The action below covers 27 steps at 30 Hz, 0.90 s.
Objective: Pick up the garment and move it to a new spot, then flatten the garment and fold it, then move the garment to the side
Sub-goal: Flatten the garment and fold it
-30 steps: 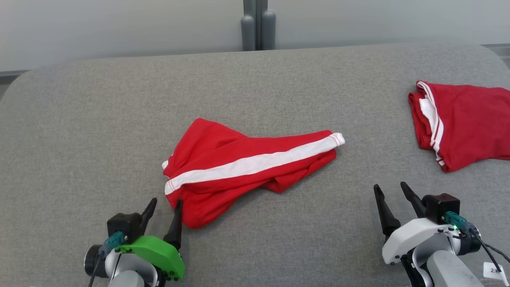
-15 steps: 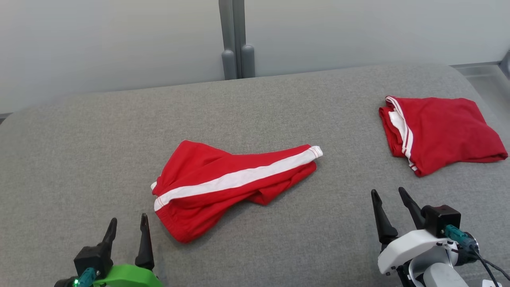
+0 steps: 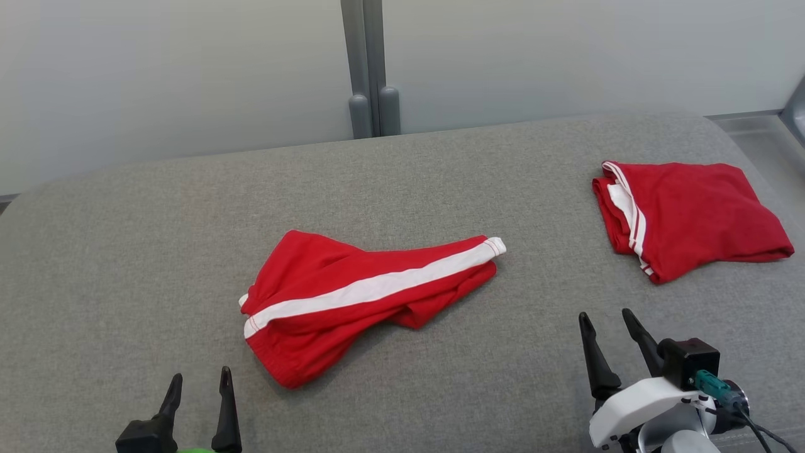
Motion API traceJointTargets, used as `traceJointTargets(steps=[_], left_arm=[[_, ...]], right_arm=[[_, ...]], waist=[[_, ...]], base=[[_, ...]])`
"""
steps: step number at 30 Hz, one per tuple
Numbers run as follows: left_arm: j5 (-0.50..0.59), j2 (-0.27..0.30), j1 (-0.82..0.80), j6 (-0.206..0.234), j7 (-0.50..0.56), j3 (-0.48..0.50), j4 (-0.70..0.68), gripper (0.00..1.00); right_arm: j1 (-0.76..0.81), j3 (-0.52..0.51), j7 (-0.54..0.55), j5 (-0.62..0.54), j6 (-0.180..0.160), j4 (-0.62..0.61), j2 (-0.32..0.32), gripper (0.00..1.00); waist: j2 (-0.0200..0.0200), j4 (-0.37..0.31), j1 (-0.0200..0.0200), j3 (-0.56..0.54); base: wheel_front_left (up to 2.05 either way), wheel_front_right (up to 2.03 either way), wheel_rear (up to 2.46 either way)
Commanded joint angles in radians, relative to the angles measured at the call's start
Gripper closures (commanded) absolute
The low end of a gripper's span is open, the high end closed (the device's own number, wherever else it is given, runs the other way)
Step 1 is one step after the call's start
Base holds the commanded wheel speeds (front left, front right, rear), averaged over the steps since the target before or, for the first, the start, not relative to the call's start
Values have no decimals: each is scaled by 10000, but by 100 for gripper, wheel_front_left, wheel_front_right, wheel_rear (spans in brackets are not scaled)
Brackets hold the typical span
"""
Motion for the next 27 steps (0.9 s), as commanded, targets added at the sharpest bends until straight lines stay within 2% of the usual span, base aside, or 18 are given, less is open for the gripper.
traceJointTargets(steps=[1,12,20,27], left_arm=[[-21,-1,39,-47,5,29,3,0],[-1352,2,-1531,-270,5,-760,549,0],[-3306,8,-3039,-511,3,-1175,2157,0],[-4907,14,-3539,-692,3,-1584,3125,0]], right_arm=[[74,23,-42,-15,-17,10,-19,0],[-1378,611,-42,445,-17,572,-209,0],[-2211,956,-42,564,-17,704,-262,0],[-2247,1013,-42,702,-17,740,-345,0]], waist=[[0,14,0,77],[0,247,0,1149],[0,393,0,1712],[0,450,0,1790]], base=[[0,0,0],[0,0,0],[0,0,0],[0,0,0]])
